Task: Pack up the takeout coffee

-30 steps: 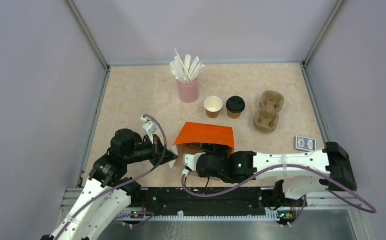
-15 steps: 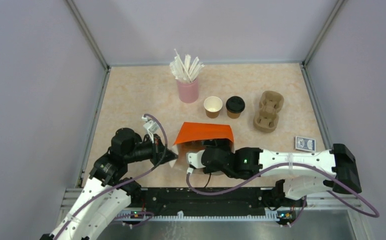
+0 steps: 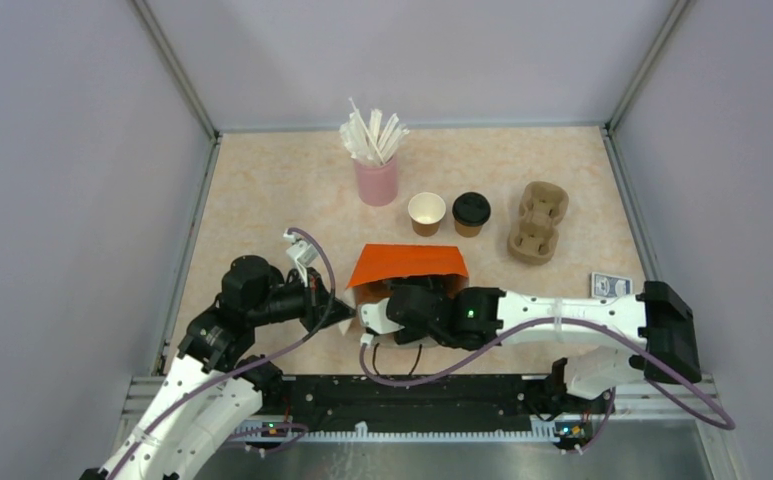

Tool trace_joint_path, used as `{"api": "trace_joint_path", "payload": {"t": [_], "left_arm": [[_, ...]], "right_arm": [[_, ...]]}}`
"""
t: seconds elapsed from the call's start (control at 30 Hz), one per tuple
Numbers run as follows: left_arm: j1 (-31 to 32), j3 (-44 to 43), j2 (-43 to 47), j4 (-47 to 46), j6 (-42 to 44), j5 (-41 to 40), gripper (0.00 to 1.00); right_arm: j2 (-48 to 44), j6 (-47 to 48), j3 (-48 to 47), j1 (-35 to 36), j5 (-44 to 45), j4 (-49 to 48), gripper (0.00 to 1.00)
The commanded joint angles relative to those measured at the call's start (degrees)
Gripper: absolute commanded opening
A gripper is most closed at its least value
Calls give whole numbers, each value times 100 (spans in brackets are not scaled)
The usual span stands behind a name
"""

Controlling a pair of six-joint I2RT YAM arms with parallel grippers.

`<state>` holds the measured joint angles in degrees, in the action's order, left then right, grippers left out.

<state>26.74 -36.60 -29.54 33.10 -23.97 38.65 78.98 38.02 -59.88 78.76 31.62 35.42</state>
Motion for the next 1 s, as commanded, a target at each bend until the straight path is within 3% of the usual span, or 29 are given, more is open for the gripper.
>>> {"api": "trace_joint_path", "payload": {"t": [0.0,0.97], "left_arm": [[15,-275,-60,-111,139,58,0],[15,-357,-226,-235,135,142,2]], "right_arm": [[-93,188,-225,-261,-116,-323,69],[-128,434,72,-476,-243,-53,68]]}}
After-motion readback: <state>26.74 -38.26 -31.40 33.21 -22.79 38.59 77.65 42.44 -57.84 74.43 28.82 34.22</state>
